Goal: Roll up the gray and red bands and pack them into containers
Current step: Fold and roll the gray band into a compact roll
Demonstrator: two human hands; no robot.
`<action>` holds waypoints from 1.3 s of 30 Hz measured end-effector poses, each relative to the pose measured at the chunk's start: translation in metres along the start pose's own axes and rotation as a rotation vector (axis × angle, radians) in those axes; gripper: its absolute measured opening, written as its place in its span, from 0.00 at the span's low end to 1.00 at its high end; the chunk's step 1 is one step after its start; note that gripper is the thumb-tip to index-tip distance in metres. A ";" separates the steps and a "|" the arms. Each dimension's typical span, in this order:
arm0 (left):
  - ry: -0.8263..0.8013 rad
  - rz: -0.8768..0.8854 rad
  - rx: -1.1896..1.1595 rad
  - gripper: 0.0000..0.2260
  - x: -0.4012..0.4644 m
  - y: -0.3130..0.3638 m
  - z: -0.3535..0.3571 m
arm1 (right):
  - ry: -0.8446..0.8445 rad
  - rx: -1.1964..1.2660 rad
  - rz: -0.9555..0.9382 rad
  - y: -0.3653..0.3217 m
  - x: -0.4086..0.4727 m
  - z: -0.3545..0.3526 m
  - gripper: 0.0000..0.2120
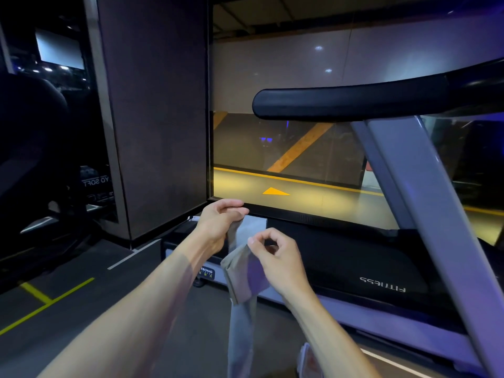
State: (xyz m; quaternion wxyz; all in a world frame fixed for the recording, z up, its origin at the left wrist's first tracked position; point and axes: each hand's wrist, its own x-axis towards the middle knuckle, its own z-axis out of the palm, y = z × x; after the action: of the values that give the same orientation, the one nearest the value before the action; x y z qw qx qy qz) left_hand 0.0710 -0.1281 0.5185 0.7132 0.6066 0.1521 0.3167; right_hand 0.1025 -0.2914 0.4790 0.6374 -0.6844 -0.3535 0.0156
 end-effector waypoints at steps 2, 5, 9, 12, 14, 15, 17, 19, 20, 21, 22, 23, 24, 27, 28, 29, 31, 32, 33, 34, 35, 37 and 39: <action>-0.010 0.004 0.018 0.11 -0.002 0.000 0.001 | -0.011 0.014 0.002 -0.003 0.001 -0.001 0.07; -0.024 0.009 0.036 0.11 -0.006 0.001 0.000 | 0.011 0.121 0.044 -0.007 0.006 -0.004 0.07; -0.054 0.027 0.054 0.11 -0.009 -0.001 -0.003 | 0.090 0.251 0.099 -0.006 0.013 -0.006 0.07; -0.083 0.065 0.008 0.12 -0.014 -0.002 0.000 | 0.168 0.306 0.140 -0.006 0.019 -0.007 0.05; -0.097 0.108 0.000 0.13 -0.017 -0.002 0.002 | 0.212 0.337 0.151 -0.006 0.025 -0.007 0.04; -0.101 0.137 0.010 0.13 -0.019 -0.002 0.003 | 0.229 0.347 0.159 -0.007 0.027 -0.007 0.04; -0.108 0.215 0.059 0.12 -0.022 -0.001 0.005 | 0.274 0.369 0.181 -0.010 0.032 -0.007 0.05; -0.082 0.321 0.174 0.11 -0.023 0.001 0.006 | 0.325 0.364 0.197 -0.013 0.035 -0.007 0.06; -0.068 0.373 0.231 0.11 -0.023 0.002 0.008 | 0.349 0.336 0.202 -0.015 0.037 -0.007 0.06; -0.061 0.413 0.263 0.11 -0.024 0.002 0.010 | 0.368 0.302 0.202 -0.016 0.037 -0.007 0.06; -0.061 0.438 0.274 0.10 -0.026 0.003 0.012 | 0.385 0.272 0.197 -0.018 0.038 -0.007 0.07; -0.066 0.446 0.271 0.11 -0.027 0.005 0.014 | 0.403 0.244 0.185 -0.019 0.039 -0.007 0.08; -0.073 0.442 0.259 0.11 -0.028 0.006 0.016 | 0.422 0.217 0.172 -0.020 0.040 -0.007 0.08; -0.090 0.390 0.182 0.12 -0.030 0.008 0.015 | 0.471 0.162 0.140 -0.026 0.042 -0.010 0.09; -0.098 0.368 0.150 0.12 -0.030 0.008 0.015 | 0.481 0.149 0.134 -0.028 0.043 -0.011 0.09; -0.107 0.348 0.113 0.12 -0.031 0.009 0.015 | 0.487 0.139 0.130 -0.029 0.043 -0.012 0.09; -0.118 0.308 0.039 0.11 -0.032 0.009 0.017 | 0.494 0.140 0.130 -0.031 0.044 -0.013 0.09; -0.122 0.298 0.012 0.10 -0.032 0.010 0.017 | 0.495 0.145 0.133 -0.032 0.044 -0.013 0.09; -0.129 0.298 -0.004 0.08 -0.032 0.011 0.017 | 0.496 0.150 0.137 -0.033 0.045 -0.012 0.09; -0.141 0.308 -0.006 0.10 -0.032 0.011 0.016 | 0.498 0.156 0.141 -0.033 0.045 -0.012 0.09; -0.156 0.325 0.010 0.13 -0.032 0.010 0.015 | 0.501 0.167 0.146 -0.034 0.045 -0.012 0.08; -0.176 0.372 0.077 0.17 -0.033 0.009 0.015 | 0.501 0.192 0.160 -0.038 0.045 -0.012 0.06; -0.190 0.421 0.146 0.17 -0.033 0.007 0.015 | 0.499 0.207 0.166 -0.041 0.045 -0.013 0.05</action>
State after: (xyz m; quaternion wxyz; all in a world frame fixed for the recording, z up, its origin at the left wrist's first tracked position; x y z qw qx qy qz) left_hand 0.0530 -0.1604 0.5231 0.5966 0.7022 -0.0231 0.3879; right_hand 0.1234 -0.2819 0.5371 0.7677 -0.6251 -0.1250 -0.0653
